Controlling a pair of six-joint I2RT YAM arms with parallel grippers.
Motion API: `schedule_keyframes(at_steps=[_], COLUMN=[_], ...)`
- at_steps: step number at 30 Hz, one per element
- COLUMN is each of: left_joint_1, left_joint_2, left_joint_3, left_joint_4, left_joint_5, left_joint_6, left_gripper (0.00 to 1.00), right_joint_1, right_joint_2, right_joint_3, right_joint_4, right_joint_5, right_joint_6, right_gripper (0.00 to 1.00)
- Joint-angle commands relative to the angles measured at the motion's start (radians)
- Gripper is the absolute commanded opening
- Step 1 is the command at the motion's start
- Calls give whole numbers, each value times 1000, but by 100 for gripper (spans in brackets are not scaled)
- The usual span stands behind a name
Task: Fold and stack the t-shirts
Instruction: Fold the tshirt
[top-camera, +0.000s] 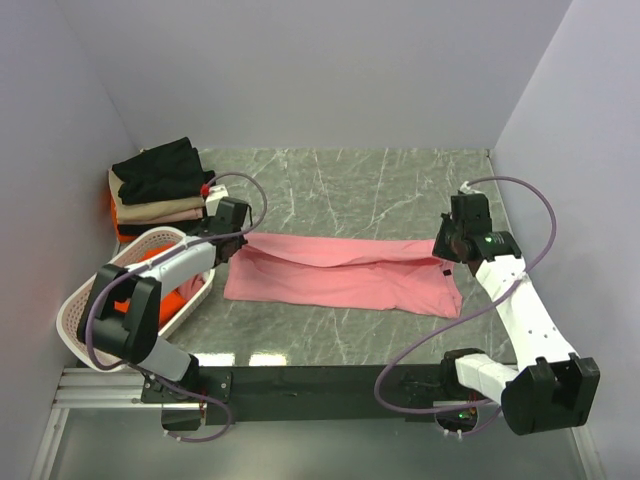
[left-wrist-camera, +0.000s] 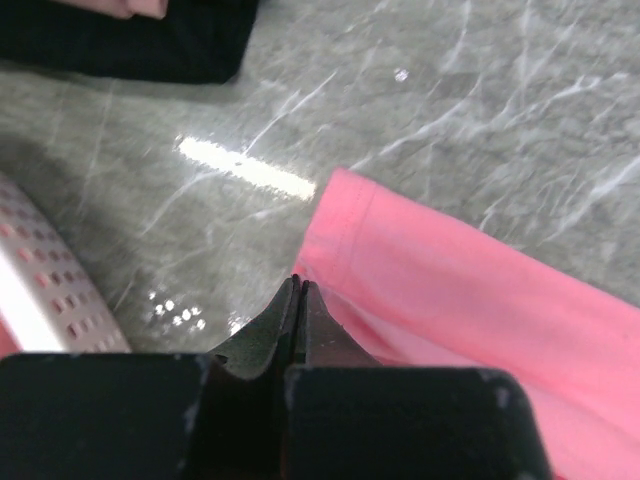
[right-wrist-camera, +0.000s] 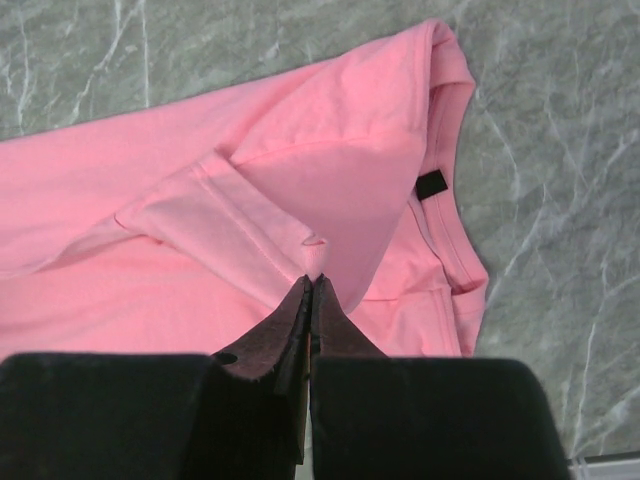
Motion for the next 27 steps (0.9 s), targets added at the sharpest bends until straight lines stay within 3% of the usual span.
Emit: schedule_keyframes(at_steps=[1,14,17,18,21,22,24,27], left_joint_1=[-15,-86,-100,-107,-137,-143,-154,-163], left_joint_2=[-52,-66,-104,-120,-190,-207,-246,-247], left_joint_3=[-19,-47,-59,-60,-56,-50,-21,16], left_joint_4=[-12,-93,-123,-127,-143,-147,-147,-111], left_joint_5=[-58,-176,-191,-193,-171,-159,-133,-73], left_joint_6=[-3,-35,-58,-63,-72,-72,-72,-55], left_gripper=[1,3,25,41,62,64,68,72], right_joint_1=[15,26,35,37,58,63,72,72], right_joint_2=[-32,-50,-61,-65,-97,-123,-150,-171], right_joint_3=[-26,-34,-22,-11,7,10,15,1], right_joint_4=[-24,-44,-71,-83,-126,-142,-146,-105], right_joint_5=[39,90,128,140,182,185,197,177], right_joint_6=[21,38,54,67,86,87,92,72], right_gripper=[0,0,2,15,36,39,55,57])
